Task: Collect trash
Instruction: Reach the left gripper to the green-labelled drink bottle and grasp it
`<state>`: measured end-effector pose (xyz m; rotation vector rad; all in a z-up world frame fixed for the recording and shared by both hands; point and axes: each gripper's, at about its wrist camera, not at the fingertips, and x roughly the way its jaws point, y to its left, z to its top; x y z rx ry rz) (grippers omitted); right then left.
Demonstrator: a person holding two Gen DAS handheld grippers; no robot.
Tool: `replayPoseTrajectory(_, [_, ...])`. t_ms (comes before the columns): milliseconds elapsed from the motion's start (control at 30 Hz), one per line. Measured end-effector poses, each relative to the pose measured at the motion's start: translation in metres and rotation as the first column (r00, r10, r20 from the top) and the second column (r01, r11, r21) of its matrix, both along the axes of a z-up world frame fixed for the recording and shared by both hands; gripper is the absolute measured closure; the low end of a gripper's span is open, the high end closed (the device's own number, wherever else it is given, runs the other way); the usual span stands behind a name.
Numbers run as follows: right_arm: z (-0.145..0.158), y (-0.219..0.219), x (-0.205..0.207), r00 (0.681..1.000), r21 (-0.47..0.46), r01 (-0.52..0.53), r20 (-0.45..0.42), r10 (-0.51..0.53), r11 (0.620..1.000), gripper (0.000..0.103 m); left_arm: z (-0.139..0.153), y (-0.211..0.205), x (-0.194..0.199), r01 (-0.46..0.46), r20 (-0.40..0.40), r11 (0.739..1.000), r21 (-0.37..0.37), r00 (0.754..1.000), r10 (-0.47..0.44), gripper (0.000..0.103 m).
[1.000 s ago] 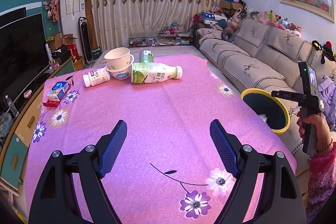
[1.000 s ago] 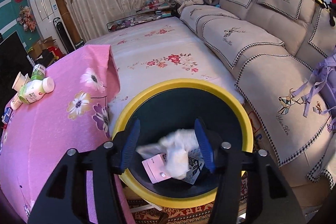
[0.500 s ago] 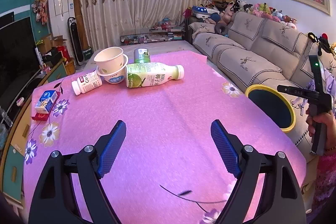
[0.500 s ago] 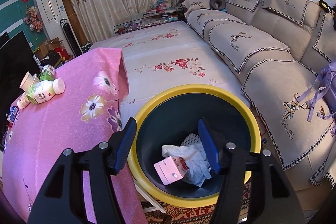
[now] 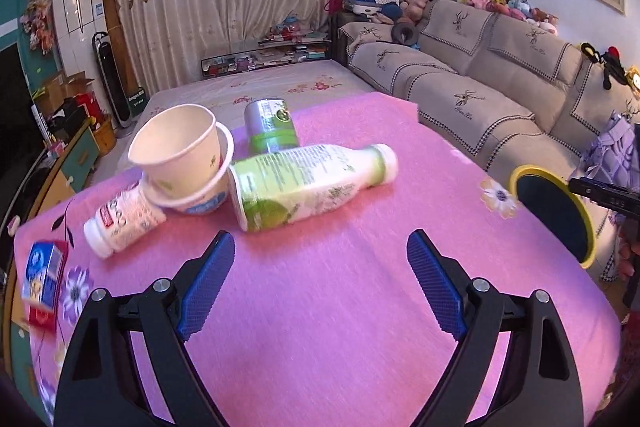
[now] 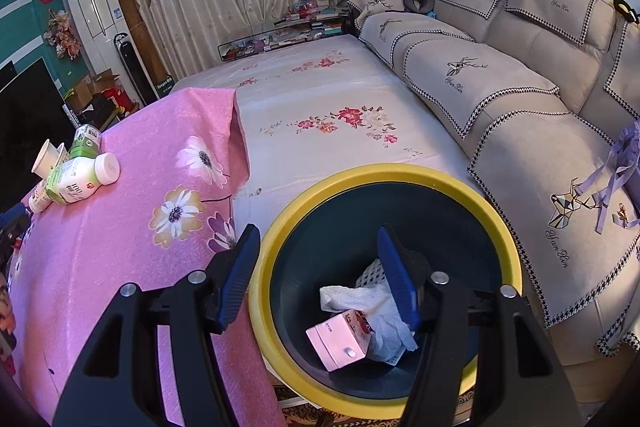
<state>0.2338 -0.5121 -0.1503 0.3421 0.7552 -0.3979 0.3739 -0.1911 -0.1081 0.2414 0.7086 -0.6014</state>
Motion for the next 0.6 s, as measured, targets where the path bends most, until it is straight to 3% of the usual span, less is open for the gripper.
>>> replayPoseTrajectory(167, [-0.008,-0.007,0.01,1.0,0.009,0.01,-0.02,-0.01,1.0,0.045,-0.018,-0.011,0.044,-0.001,-0.055,1.0,0.013,0.998,0.002,0.016])
replayPoseTrajectory(333, [-0.012,-0.012,0.015,1.0,0.018,0.016,-0.024,-0.015,1.0,0.045,-0.027,-0.019,0.062,0.011,-0.092,1.0,-0.004,0.996,-0.011,0.016])
replayPoseTrajectory(467, [-0.013,-0.013,0.016,1.0,0.024,0.012,-0.019,-0.011,1.0,0.045,-0.025,-0.03,0.04,0.084,-0.13,0.996,-0.022,0.988,-0.086,0.016])
replayPoseTrajectory(600, [-0.013,-0.012,0.015,1.0,0.035,0.003,-0.008,-0.002,0.999,0.045,-0.022,-0.05,0.001,0.219,-0.191,0.975,-0.048,0.956,-0.224,0.016])
